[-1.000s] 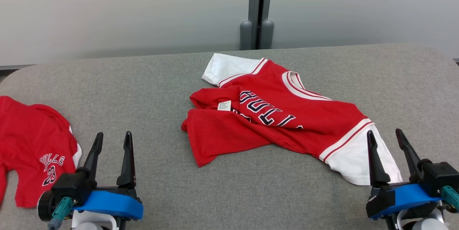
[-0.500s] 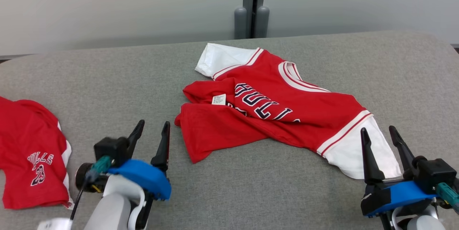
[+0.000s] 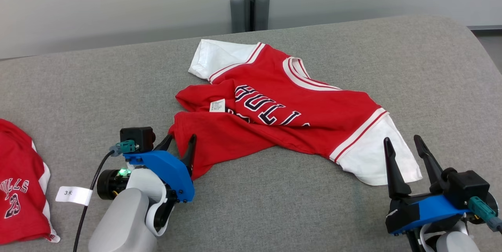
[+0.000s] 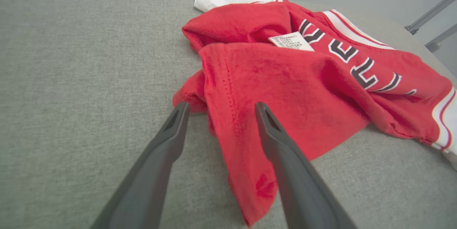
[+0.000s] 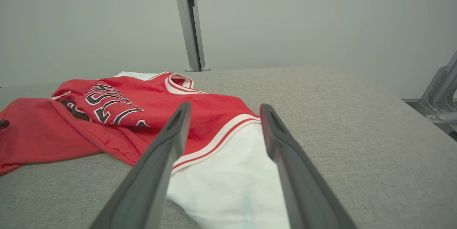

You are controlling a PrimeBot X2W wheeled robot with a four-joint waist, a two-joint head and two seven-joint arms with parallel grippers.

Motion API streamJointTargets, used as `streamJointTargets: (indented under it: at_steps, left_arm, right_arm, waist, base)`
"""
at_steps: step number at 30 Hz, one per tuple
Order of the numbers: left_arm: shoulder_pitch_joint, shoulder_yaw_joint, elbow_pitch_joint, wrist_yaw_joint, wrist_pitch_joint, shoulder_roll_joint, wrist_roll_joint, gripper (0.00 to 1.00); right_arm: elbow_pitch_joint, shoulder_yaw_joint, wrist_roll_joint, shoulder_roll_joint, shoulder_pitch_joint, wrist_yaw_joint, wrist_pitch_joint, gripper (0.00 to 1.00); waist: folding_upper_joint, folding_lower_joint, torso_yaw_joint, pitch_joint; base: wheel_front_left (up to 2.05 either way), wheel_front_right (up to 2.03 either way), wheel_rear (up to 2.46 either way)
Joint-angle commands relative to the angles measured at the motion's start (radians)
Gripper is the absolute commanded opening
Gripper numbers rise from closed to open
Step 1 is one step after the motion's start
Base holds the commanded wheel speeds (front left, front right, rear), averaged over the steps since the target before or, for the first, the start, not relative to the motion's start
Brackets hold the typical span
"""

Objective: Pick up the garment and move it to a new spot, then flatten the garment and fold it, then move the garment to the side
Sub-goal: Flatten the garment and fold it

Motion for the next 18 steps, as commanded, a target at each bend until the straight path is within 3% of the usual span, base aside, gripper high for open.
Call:
streamJointTargets:
  at_steps: [1, 3, 4, 5, 6, 7, 13, 18]
  left_arm:
    - [-0.018, 0.002, 0.008, 0.0, -0.003, -0.005, -0.012, 1.0]
    - [-0.022, -0.008, 0.017, 0.0, -0.004, -0.007, -0.021, 1.0]
    - [-0.026, -0.016, 0.018, -0.001, -0.007, -0.006, -0.024, 0.85]
    - [-0.031, -0.023, 0.017, -0.001, -0.015, -0.005, -0.025, 0.37]
    - [-0.032, -0.03, 0.017, -0.002, -0.019, -0.004, -0.03, 0.06]
    - [-0.033, -0.043, 0.014, -0.002, -0.022, -0.004, -0.038, 0.0]
    - [-0.004, -0.125, -0.046, -0.002, -0.091, 0.015, -0.077, 0.0]
    - [0.079, -0.253, -0.183, -0.002, -0.124, 0.077, -0.096, 0.0]
  right_arm:
    - [0.005, -0.001, 0.006, -0.001, -0.018, 0.0, -0.007, 1.0]
    - [0.008, 0.001, 0.009, -0.001, -0.015, 0.0, -0.011, 1.0]
    - [0.01, 0.002, 0.011, -0.001, -0.015, 0.0, -0.01, 1.0]
    - [0.011, 0.003, 0.012, -0.001, -0.017, 0.0, -0.011, 1.0]
    - [0.011, 0.004, 0.014, -0.001, -0.019, 0.0, -0.011, 1.0]
    - [0.012, 0.005, 0.014, -0.001, -0.019, 0.0, -0.012, 1.0]
    - [0.014, -0.002, 0.007, -0.001, -0.011, 0.0, -0.012, 1.0]
    - [0.008, -0.007, 0.005, -0.001, 0.007, 0.0, -0.007, 1.0]
  waist:
    - [0.0, -0.0001, -0.002, 0.001]
    - [0.0, -0.0001, -0.005, 0.002]
    - [0.0, -0.0001, -0.006, 0.002]
    - [0.0, -0.0001, -0.007, 0.002]
    - [0.0, -0.0001, -0.007, 0.001]
    - [0.0, -0.0001, -0.007, 0.0]
    - [0.0, -0.0001, 0.01, -0.015]
    - [0.0, -0.0001, 0.037, -0.027]
  base:
    - [0.0, 0.0, 0.0]
    - [0.0, 0.0, 0.0]
    - [0.0, 0.0, 0.0]
    - [0.0, 0.0, 0.0]
    - [0.0, 0.0, 0.0]
    - [0.0, 0.0, 0.0]
    - [0.0, 0.0, 0.0]
    - [0.0, 0.0, 0.0]
